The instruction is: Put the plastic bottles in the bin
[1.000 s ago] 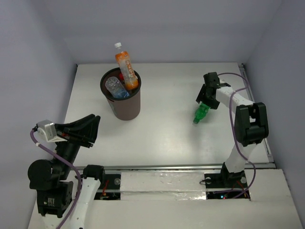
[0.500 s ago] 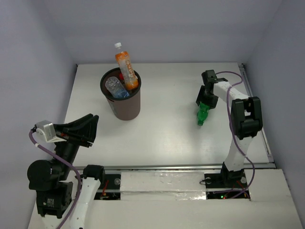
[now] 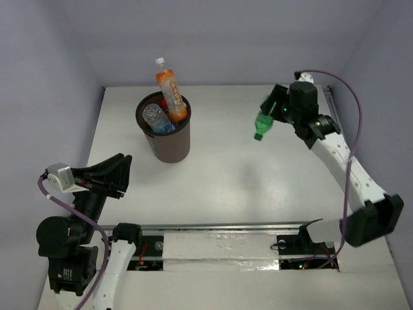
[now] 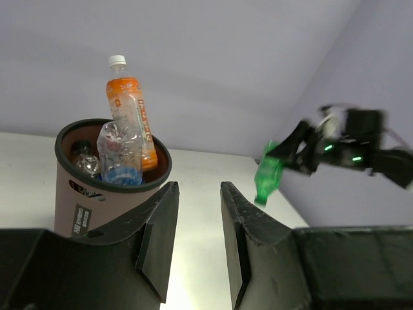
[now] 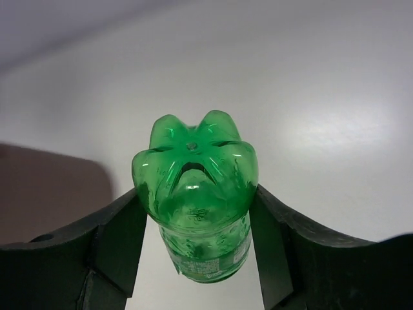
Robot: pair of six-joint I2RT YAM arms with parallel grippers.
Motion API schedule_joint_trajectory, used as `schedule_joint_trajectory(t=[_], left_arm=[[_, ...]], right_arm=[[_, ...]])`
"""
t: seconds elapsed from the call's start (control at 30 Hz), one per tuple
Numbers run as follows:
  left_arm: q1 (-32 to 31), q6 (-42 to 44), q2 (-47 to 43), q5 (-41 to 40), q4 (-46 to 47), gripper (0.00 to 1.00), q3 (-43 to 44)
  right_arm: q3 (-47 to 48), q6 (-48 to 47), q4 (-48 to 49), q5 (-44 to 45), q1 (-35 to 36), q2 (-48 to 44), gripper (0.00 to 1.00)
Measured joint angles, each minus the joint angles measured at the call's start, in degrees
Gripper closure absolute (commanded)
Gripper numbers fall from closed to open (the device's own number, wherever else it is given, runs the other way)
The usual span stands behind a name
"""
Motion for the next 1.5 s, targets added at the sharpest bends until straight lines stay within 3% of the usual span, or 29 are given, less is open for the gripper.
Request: schedule_joint_trajectory(t=[0.13, 0.27, 0.47, 0.67, 0.8, 0.97, 1.4, 1.5], left_arm=[[0.00, 0.22, 0.11, -1.27, -0.11, 0.70, -0.48], [0.00, 0.61, 0.81, -2.56, -0.44, 0.70, -0.52], [0.00, 1.49, 2.01, -4.79, -1.07, 0.71, -0.90], [0.00, 2.58, 4.07, -7.34, -1.38, 0.71, -1.27], [0.00, 3.21, 5.33, -9.01, -1.20, 0.71, -1.75], [0.00, 3.52, 6.12, -9.86, -1.09, 0.71, -3.21], [0.00, 3.54, 6.43, -9.90, -1.07, 0.71, -3.63], [0.00, 3.45, 6.38, -9.77, -1.07, 0.71, -3.63]], right_arm=[[6.12, 0.94, 11.67, 3.56, 13.68, -7.91, 0.53], [14.64, -1.05, 24.68, 7.78, 24.46, -4.87, 0.53], [30.29, -8.61, 38.05, 14.16, 30.40, 12.48, 0.53], [54.69, -15.58, 39.21, 15.82, 32.70, 36.17, 0.53], [62.77, -19.28, 39.17, 15.45, 34.53, 45.07, 0.53], [61.66, -21.84, 39.91, 14.12, 36.76, 46.31, 0.53], [34.47, -23.39, 50.84, 14.05, 40.28, 31.65, 0.53], [31.93, -22.97, 51.71, 13.97, 41.38, 30.47, 0.54]])
